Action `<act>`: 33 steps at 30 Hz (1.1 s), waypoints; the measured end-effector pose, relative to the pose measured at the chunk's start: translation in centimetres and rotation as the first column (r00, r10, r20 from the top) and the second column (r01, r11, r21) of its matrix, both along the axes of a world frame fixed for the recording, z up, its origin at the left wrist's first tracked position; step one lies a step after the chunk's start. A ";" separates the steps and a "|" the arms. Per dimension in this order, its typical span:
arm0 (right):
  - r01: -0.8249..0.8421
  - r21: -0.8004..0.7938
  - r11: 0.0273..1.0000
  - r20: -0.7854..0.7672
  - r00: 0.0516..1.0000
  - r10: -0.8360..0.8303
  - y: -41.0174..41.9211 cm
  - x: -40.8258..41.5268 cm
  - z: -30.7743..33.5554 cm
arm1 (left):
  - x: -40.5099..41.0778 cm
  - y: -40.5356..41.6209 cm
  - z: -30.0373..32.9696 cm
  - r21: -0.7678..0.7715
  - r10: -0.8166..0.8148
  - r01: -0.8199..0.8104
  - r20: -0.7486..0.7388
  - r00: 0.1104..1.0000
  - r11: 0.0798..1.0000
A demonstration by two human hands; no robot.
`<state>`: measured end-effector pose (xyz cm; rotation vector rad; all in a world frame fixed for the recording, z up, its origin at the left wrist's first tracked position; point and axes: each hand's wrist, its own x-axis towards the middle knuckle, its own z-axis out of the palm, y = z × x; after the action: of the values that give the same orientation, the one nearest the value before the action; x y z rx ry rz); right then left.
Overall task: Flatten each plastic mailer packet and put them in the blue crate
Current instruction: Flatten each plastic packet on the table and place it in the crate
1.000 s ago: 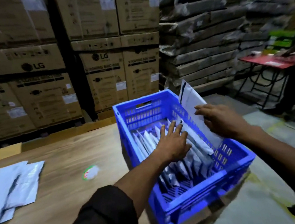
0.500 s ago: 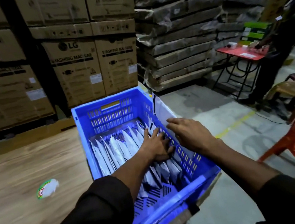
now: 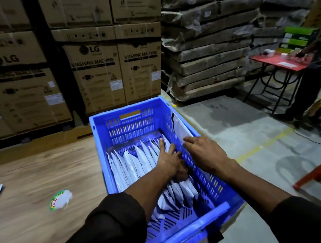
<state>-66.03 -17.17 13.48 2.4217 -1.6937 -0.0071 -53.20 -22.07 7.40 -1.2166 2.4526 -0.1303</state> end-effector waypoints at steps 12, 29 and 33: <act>-0.006 -0.133 0.991 0.246 0.968 0.039 -1.6 5.2 1.1 | 11.7 -0.3 5.1 -0.346 -0.115 -0.090 -0.530 0.840 0.934; -0.629 0.089 0.772 0.146 0.775 0.614 -0.4 42.9 -3.7 | 52.2 14.0 -8.9 -0.210 0.678 -0.898 -0.596 0.431 0.386; -0.612 0.197 0.766 0.140 0.791 0.596 1.2 47.1 -8.4 | 58.4 13.9 -11.0 -0.131 0.746 -0.935 -0.571 0.343 0.330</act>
<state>-18.94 -15.96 5.09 3.0708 -0.8838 -0.0344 5.24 -8.13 -3.63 -2.9064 1.6473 -0.1235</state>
